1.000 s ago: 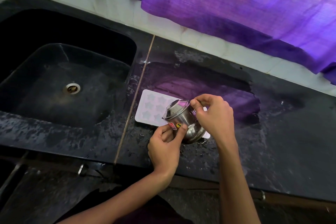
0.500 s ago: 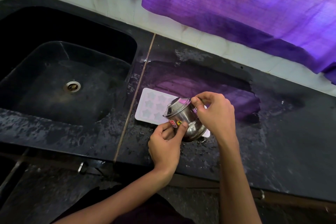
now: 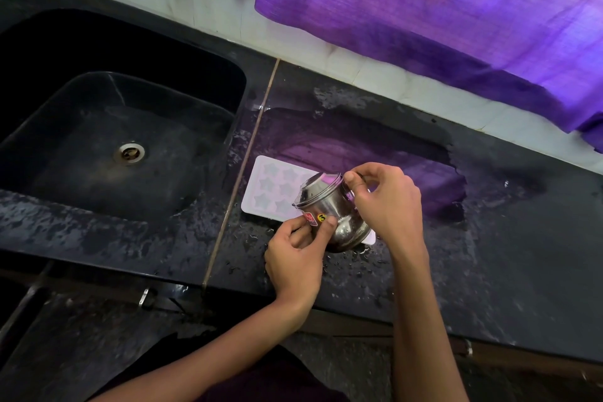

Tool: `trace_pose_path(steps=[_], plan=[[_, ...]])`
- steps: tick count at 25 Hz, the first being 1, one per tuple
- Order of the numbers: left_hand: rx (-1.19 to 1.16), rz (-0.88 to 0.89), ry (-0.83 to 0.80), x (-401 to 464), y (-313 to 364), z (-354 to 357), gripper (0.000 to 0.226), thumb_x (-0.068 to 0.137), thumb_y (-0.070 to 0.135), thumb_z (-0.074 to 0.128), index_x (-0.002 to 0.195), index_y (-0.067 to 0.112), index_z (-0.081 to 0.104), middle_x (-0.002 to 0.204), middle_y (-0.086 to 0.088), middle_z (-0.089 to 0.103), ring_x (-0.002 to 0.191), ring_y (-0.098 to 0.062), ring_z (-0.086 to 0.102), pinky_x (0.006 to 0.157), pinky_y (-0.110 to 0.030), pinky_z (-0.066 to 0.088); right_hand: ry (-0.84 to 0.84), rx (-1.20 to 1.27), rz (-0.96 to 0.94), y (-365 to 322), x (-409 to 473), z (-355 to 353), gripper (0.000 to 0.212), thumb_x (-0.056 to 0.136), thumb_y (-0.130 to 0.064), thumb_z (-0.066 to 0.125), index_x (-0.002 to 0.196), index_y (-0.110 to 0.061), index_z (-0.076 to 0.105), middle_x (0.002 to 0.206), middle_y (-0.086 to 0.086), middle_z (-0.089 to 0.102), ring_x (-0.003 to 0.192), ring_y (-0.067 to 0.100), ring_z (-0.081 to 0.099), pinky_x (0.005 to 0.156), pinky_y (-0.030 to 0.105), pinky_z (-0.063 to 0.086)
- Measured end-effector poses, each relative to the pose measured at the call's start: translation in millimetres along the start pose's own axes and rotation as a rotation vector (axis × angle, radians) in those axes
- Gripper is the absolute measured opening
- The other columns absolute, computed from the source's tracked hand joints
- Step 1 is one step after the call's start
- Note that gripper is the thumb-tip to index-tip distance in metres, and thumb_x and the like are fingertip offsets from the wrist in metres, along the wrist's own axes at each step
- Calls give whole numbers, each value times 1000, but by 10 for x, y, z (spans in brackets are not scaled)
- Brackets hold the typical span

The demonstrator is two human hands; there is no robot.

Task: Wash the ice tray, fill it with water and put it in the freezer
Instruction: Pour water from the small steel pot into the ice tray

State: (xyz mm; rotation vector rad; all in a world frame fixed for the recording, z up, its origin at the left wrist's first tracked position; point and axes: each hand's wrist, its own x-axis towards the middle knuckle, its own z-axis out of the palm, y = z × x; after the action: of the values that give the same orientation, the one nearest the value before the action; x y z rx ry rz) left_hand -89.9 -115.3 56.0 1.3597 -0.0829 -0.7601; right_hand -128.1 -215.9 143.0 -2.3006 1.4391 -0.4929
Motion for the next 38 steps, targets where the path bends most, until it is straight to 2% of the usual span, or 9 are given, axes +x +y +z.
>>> trace_pose_path(steps=[5, 17, 23, 26, 29, 31, 33, 34, 38], plan=[[-8, 3, 17, 16, 15, 12, 30, 65, 40, 84, 87, 24, 70, 82, 9, 76, 82, -4, 71, 85, -34, 56, 6, 10, 2, -14, 4, -21, 15, 88, -40, 59, 89, -30, 70, 88, -10, 72, 82, 15, 65, 77, 32, 49], [-3, 16, 11, 7, 38, 30, 44, 63, 47, 82, 96, 20, 71, 89, 3, 76, 85, -6, 71, 87, -38, 56, 5, -1, -11, -47, 30, -51, 16, 88, -40, 59, 88, -28, 70, 83, -11, 69, 82, 13, 63, 71, 28, 44], [-23, 63, 5, 9, 59, 31, 30, 64, 40, 82, 88, 29, 68, 85, 12, 75, 83, -2, 71, 79, -22, 57, 17, 47, -18, -16, 26, -53, 14, 89, -38, 59, 87, -29, 70, 81, -14, 67, 83, 5, 60, 71, 26, 40], [-38, 92, -5, 13, 67, 35, 39, 62, 45, 80, 96, 27, 70, 91, 8, 76, 91, -4, 70, 83, -23, 56, 35, 92, 2, 13, 18, -76, 13, 89, -38, 60, 85, -30, 68, 74, -18, 63, 79, 2, 59, 69, 23, 38], [25, 157, 13, 19, 82, 52, 44, 68, 51, 76, 104, 27, 70, 100, 13, 74, 98, 2, 66, 88, -26, 52, 43, 143, 14, 5, 66, -107, 13, 89, -38, 59, 84, -30, 67, 76, -17, 67, 78, 6, 66, 73, 27, 47], [45, 209, 15, 48, 100, 64, 35, 75, 47, 73, 105, 31, 70, 102, 16, 73, 89, 9, 64, 81, -17, 51, 52, 158, 3, -26, 123, -119, 13, 89, -39, 59, 86, -30, 68, 81, -14, 70, 78, 8, 68, 79, 31, 51], [15, 235, 1, 106, 139, 78, 31, 79, 39, 72, 109, 29, 69, 103, 15, 73, 75, 8, 63, 73, -13, 50, 63, 155, -19, -72, 194, -119, 13, 90, -39, 58, 87, -30, 68, 83, -13, 71, 77, 9, 68, 80, 33, 52], [-3, 237, -1, 142, 159, 84, 32, 80, 35, 72, 111, 26, 69, 103, 13, 73, 76, 6, 63, 74, -15, 51, 63, 158, -32, -98, 232, -114, 14, 90, -38, 58, 88, -30, 68, 83, -12, 71, 78, 10, 68, 80, 34, 53], [-87, 213, -9, 286, 200, 115, 34, 82, 26, 70, 115, 17, 67, 103, 13, 72, 104, -2, 65, 94, -25, 51, 64, 141, -71, -195, 383, -49, 15, 90, -38, 57, 89, -29, 69, 84, -13, 69, 80, 9, 66, 74, 29, 48]])
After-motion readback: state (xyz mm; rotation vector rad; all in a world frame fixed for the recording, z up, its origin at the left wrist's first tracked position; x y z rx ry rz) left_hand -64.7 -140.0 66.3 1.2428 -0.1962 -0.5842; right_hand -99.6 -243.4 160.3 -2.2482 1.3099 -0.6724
